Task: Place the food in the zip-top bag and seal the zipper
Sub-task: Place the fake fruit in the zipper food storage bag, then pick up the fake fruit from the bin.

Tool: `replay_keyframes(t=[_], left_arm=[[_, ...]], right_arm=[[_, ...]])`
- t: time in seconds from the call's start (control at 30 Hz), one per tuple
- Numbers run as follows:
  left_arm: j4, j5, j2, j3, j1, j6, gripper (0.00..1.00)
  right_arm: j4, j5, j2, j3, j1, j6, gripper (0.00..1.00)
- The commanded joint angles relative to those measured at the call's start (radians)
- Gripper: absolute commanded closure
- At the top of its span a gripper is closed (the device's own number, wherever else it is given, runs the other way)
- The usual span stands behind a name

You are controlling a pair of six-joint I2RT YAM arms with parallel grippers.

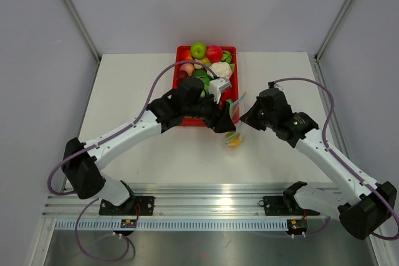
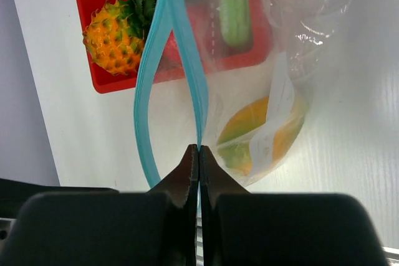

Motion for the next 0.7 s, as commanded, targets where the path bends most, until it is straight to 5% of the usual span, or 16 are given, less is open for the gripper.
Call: replay_keyframes(t=[0.0, 0.13, 0.4, 0.67], left_arm=[[-0.055, -0.023, -0.058, 0.039, -0.001, 0.064, 0.34], [-0.06, -0.083, -0.044, 0.042, 0.021, 0.044, 0.18], [-0.097, -0.267, 0.06, 0.097, 0.073, -0.029, 0.17], [-0.333, -0.535, 0.273, 0.388, 0.073, 0.01, 0.14]], right_arm=[[-0.001, 0.013, -0.024, -0.008, -0.014, -0.013, 1.0], [-0.013, 0.012, -0.039, -0.024, -0.016, -0.017, 1.0], [-0.125, 0.134, -0.096, -0.031, -0.017, -0.051, 1.0], [-0.208, 0.217, -0.144, -0.011, -0.051, -0.11, 1.0]])
